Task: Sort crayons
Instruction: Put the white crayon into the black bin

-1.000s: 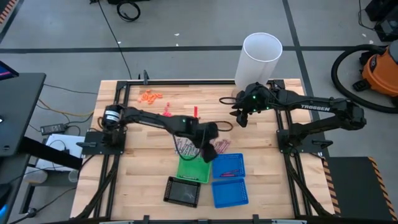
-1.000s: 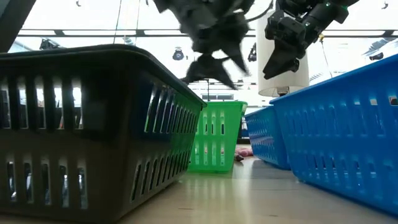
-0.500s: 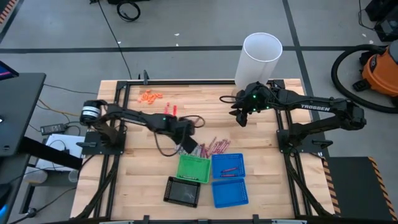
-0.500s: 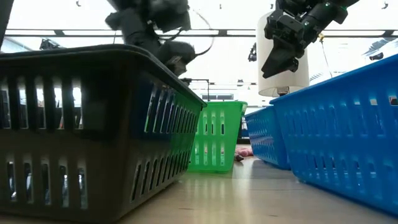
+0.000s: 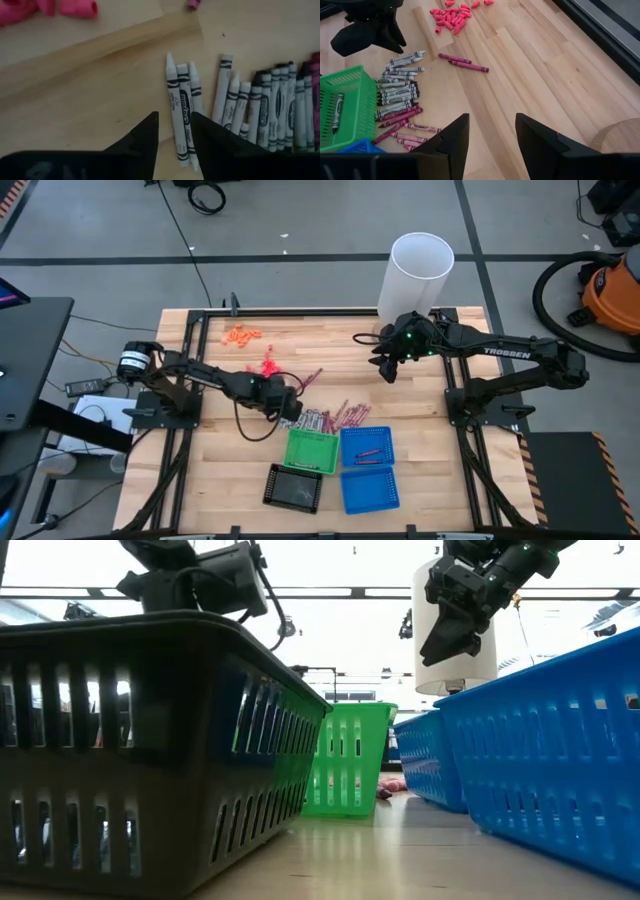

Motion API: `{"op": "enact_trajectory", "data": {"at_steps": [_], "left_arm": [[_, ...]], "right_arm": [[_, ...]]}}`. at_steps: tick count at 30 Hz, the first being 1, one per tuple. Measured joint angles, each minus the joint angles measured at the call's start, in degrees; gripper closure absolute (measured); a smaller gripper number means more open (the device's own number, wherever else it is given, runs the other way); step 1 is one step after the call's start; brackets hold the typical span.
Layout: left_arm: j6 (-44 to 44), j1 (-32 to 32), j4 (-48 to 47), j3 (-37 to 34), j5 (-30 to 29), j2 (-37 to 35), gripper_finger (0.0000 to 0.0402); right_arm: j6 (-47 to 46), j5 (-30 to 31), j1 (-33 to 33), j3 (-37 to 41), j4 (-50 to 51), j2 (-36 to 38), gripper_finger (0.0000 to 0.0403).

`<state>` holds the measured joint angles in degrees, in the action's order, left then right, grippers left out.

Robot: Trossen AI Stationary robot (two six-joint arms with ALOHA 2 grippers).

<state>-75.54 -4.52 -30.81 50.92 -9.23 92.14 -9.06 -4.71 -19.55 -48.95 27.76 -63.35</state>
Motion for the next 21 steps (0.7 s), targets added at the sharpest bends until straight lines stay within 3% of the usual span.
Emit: {"op": "enact_trajectory", "data": {"at_steps": [7,21], "left_arm": [[-3.4,-1.2,-0.7,0.1,-0.7,0.6,0.0252],[-6.0,-2.2,-3.1,1.6,-8.7,1.9,0.0251]], "right_arm": [[0.0,0.0,0.0,0.0,-0.5,0.0,0.0234],[0.0,0.1,0.0,0.0,-1.4,0.0,0.0234]]}}
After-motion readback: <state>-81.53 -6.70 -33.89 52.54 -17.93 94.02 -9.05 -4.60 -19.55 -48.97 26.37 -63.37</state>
